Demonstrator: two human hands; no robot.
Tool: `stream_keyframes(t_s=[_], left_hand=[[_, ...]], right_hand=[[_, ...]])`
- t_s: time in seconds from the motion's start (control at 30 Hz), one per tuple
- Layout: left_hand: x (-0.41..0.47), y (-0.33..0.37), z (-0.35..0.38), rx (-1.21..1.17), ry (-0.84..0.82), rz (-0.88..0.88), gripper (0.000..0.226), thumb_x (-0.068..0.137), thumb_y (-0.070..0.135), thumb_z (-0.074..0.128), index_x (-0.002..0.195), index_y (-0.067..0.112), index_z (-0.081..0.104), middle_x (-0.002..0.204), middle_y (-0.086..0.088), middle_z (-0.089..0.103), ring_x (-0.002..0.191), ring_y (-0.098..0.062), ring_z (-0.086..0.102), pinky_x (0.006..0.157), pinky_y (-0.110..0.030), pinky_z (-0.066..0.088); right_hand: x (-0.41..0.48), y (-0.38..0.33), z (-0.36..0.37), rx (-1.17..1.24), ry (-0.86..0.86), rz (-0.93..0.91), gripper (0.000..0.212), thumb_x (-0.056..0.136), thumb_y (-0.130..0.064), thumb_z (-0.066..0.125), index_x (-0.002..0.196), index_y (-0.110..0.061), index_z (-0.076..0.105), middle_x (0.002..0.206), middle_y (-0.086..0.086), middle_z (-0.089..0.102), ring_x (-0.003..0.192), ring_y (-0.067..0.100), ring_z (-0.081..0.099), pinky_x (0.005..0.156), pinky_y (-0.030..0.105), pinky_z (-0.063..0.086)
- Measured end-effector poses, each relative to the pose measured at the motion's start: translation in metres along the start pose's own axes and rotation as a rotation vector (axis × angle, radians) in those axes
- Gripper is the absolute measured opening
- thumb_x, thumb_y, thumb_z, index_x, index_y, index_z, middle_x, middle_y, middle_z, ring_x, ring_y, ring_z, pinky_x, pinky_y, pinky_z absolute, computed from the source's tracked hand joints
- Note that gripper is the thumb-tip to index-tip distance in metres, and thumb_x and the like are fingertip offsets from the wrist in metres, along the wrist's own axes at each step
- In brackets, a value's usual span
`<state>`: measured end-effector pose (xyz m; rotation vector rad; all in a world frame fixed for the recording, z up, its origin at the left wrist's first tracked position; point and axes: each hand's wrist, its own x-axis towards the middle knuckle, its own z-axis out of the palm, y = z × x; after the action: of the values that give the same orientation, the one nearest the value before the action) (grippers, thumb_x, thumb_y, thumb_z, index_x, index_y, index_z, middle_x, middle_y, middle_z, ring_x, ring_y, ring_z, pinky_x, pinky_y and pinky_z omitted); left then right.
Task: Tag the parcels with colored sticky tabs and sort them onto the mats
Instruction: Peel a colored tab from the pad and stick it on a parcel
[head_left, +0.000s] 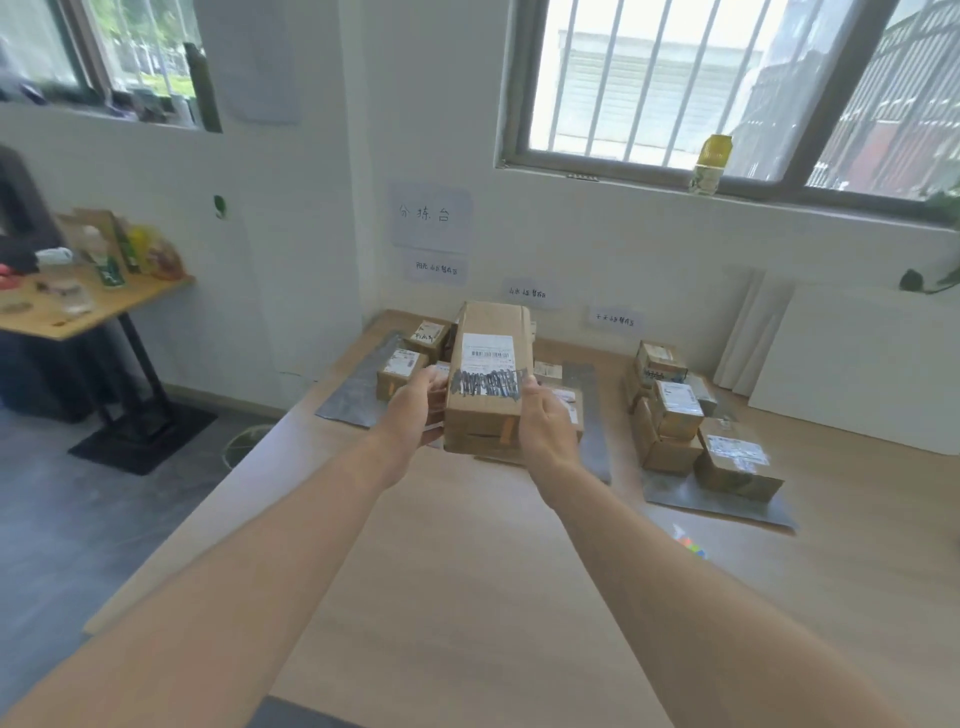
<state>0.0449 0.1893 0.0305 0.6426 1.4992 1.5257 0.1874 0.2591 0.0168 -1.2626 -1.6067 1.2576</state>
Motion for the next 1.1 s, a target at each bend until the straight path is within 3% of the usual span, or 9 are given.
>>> stream_keyframes(t_s=[0.17, 0.27, 0.37, 0.53, 0.63, 0.83, 0.93, 1.0, 1.1], left_hand=[[0.068, 0.009, -0.074, 0.027, -0.032, -0.037, 0.048, 0.105, 0.044, 0.032, 0.126, 0.015, 0.065, 0.111, -0.001, 0.071, 0.097, -0.015, 0.064, 0.09, -0.03, 0.049], [0.111, 0.016, -0.119, 0.02, -0.066, -0.051, 0.042, 0.105, 0.042, 0.034, 0.112, 0.02, 0.069, 0.095, 0.005, 0.073, 0.094, -0.015, 0.063, 0.092, -0.03, 0.047], [0.15, 0.016, -0.16, 0.027, -0.077, -0.092, 0.037, 0.104, 0.037, 0.036, 0.094, 0.025, 0.069, 0.082, 0.012, 0.074, 0.092, -0.014, 0.063, 0.092, -0.032, 0.047], [0.209, 0.01, -0.216, 0.026, -0.067, -0.187, 0.034, 0.105, 0.036, 0.037, 0.115, 0.019, 0.066, 0.105, 0.001, 0.069, 0.098, -0.016, 0.062, 0.094, -0.032, 0.048], [0.241, 0.004, -0.236, 0.038, -0.05, -0.207, 0.033, 0.105, 0.036, 0.038, 0.113, 0.022, 0.067, 0.109, 0.002, 0.07, 0.102, -0.016, 0.063, 0.098, -0.034, 0.048], [0.294, 0.0, -0.261, 0.02, -0.018, -0.174, 0.032, 0.103, 0.036, 0.041, 0.096, 0.027, 0.072, 0.086, 0.017, 0.076, 0.094, -0.011, 0.065, 0.094, -0.034, 0.049], [0.322, 0.002, -0.273, 0.002, 0.024, -0.178, 0.029, 0.102, 0.036, 0.043, 0.098, 0.028, 0.072, 0.092, 0.016, 0.075, 0.1, -0.012, 0.064, 0.094, -0.033, 0.048], [0.341, 0.001, -0.284, -0.004, 0.043, -0.183, 0.03, 0.102, 0.035, 0.043, 0.1, 0.028, 0.072, 0.098, 0.014, 0.074, 0.102, -0.013, 0.064, 0.095, -0.031, 0.049], [0.371, -0.002, -0.304, -0.011, 0.05, -0.19, 0.029, 0.102, 0.035, 0.043, 0.103, 0.028, 0.072, 0.108, 0.01, 0.073, 0.103, -0.012, 0.065, 0.095, -0.031, 0.05]], right_hand=[[0.038, -0.006, 0.084, -0.002, 0.018, 0.019, 0.04, 0.108, -0.052, 0.03, 0.123, -0.03, 0.059, 0.112, -0.011, 0.057, 0.105, 0.013, 0.049, 0.094, 0.034, 0.039], [0.063, -0.008, 0.146, -0.001, 0.054, 0.057, 0.051, 0.106, -0.057, 0.03, 0.135, -0.027, 0.058, 0.122, -0.007, 0.061, 0.115, 0.018, 0.054, 0.098, 0.038, 0.042], [0.082, -0.008, 0.199, 0.019, 0.095, 0.081, 0.044, 0.107, -0.052, 0.033, 0.13, -0.027, 0.061, 0.111, -0.012, 0.061, 0.109, 0.014, 0.054, 0.09, 0.032, 0.038], [0.111, 0.0, 0.266, 0.019, 0.096, 0.095, 0.031, 0.109, -0.044, 0.037, 0.113, -0.032, 0.065, 0.103, -0.017, 0.067, 0.099, 0.002, 0.06, 0.075, 0.018, 0.042], [0.138, 0.01, 0.294, 0.009, 0.1, 0.108, 0.034, 0.109, -0.043, 0.037, 0.118, -0.029, 0.066, 0.107, -0.014, 0.069, 0.104, 0.005, 0.062, 0.079, 0.022, 0.044], [0.196, 0.021, 0.339, 0.076, 0.038, 0.163, 0.034, 0.109, -0.045, 0.037, 0.128, -0.032, 0.061, 0.106, -0.026, 0.062, 0.105, 0.003, 0.056, 0.087, 0.024, 0.039], [0.22, 0.02, 0.36, 0.101, 0.002, 0.184, 0.021, 0.109, -0.042, 0.037, 0.116, -0.038, 0.056, 0.098, -0.034, 0.055, 0.092, -0.012, 0.053, 0.084, 0.017, 0.037], [0.237, 0.021, 0.378, 0.096, -0.009, 0.176, 0.021, 0.109, -0.041, 0.039, 0.113, -0.036, 0.058, 0.104, -0.027, 0.061, 0.098, -0.012, 0.055, 0.084, 0.016, 0.039], [0.265, 0.027, 0.409, 0.058, -0.026, 0.169, 0.037, 0.106, -0.041, 0.039, 0.136, -0.03, 0.058, 0.126, -0.003, 0.056, 0.114, 0.006, 0.05, 0.099, 0.031, 0.038]])
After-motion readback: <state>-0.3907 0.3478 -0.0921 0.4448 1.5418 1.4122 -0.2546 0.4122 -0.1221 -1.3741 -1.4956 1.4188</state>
